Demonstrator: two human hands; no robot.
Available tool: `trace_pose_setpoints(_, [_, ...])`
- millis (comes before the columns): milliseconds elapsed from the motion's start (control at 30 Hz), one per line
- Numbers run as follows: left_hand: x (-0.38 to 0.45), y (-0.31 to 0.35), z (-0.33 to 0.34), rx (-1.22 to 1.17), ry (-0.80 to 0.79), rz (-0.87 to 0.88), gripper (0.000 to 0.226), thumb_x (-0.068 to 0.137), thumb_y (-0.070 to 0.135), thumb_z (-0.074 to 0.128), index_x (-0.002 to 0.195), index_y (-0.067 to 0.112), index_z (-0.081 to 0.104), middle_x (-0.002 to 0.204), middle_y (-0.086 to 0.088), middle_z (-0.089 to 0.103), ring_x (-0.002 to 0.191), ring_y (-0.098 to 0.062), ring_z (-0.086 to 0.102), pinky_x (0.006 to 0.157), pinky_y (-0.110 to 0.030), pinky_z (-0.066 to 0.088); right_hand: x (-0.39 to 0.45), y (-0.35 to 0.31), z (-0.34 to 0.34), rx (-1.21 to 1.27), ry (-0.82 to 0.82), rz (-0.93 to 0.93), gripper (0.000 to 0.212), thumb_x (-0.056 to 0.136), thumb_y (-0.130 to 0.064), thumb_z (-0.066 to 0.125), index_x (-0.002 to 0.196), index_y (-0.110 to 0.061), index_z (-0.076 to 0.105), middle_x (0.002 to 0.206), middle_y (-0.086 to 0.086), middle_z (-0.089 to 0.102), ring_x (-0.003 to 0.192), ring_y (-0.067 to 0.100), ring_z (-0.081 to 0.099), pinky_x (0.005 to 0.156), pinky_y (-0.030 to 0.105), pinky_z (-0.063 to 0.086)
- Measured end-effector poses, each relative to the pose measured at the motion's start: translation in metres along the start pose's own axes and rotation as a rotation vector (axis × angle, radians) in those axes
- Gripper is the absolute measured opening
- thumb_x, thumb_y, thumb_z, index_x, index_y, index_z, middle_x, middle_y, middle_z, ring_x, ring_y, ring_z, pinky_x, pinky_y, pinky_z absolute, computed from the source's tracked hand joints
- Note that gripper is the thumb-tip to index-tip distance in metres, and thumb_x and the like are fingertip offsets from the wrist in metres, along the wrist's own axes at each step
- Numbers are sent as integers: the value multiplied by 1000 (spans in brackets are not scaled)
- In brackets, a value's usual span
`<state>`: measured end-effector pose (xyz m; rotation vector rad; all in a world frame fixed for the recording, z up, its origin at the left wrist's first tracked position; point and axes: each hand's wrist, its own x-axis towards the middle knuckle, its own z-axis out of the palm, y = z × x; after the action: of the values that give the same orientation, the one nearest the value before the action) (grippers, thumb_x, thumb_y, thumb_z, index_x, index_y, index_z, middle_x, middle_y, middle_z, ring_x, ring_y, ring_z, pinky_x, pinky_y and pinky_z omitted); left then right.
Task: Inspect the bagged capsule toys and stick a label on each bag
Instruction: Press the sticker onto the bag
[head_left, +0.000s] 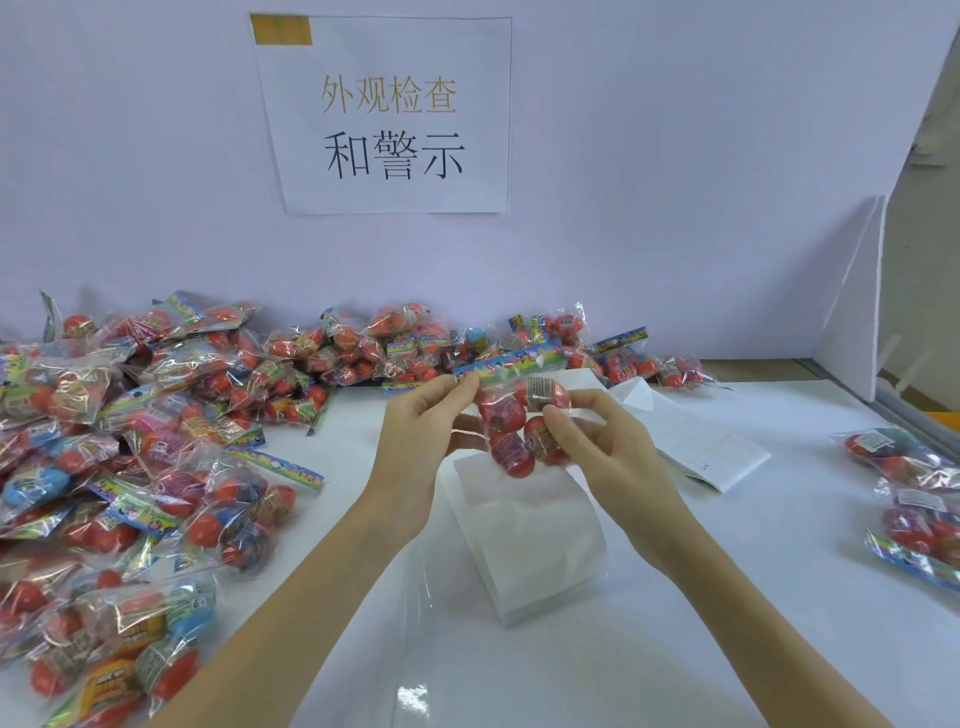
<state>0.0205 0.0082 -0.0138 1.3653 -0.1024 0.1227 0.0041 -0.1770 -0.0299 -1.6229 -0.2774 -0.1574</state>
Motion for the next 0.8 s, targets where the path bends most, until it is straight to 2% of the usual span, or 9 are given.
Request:
trace_pose_setpoints(100, [2,4,-3,107,-126,0,27,98,29,67,121,14,73,115,-14,72,81,-20,66,67,-26,55,1,-1,-4,-33,-3,-32,28,94,-41,69,91,-14,67,78,4,70,73,12,61,72,21,45])
trace_pose_setpoints(167, [-1,3,-2,167,-202,-6,38,90,42,69,114,12,76,101,-9,75,74,-17,63,62,-22,50,0,-2,-4,-81,-23,-54,34,90,-52,68,76,-21,71,70,6,62,69,11,54,69,21,44])
trace_pose_setpoints(233, [-3,1,0,191,-148,3,34,91,42,70,104,12,79,88,-2,73,67,-15,60,65,-28,45,-1,-3,-3,-87,-5,-69,44,91,-56,63,67,-20,70,63,1,59,63,10,52,64,16,44])
trace_pose_setpoints(300, [-2,-1,1,195,-72,22,25,98,34,69,100,12,80,85,-2,73,68,-17,60,66,-36,45,1,-2,-3,-112,49,-85,55,96,-53,56,76,-5,74,70,18,66,66,19,57,66,26,51])
trace_pose_setpoints(367, [-1,-2,0,205,-54,53,22,101,29,66,97,13,81,88,-4,75,68,-19,62,63,-36,52,1,-2,-4,-168,86,-113,62,100,-50,51,85,6,75,78,30,69,65,29,57,67,39,48])
trace_pose_setpoints(500, [-2,-3,2,226,-10,147,19,102,23,66,92,17,81,79,4,74,58,-13,63,48,-20,47,-2,-7,0,-264,133,-110,82,99,-55,44,77,23,55,67,37,49,60,39,38,60,51,35])
trace_pose_setpoints(567, [-2,-4,4,201,17,176,18,102,19,66,93,14,81,76,6,73,55,-8,60,47,-15,46,-5,-10,1,-252,150,-93,86,97,-58,42,76,24,53,66,35,45,62,40,35,59,48,30])
trace_pose_setpoints(700, [-4,-5,6,178,11,189,18,102,19,66,96,11,82,77,3,73,56,-8,61,50,-16,49,-7,-12,1,-203,156,-91,80,98,-56,41,65,17,42,63,30,32,62,26,28,60,37,22])
trace_pose_setpoints(800, [-4,-7,7,179,53,205,19,101,23,67,93,15,82,77,-2,73,57,-9,61,50,-17,49,-5,-8,-2,-158,91,-73,76,102,-53,38,76,17,56,66,30,42,63,23,36,63,36,28])
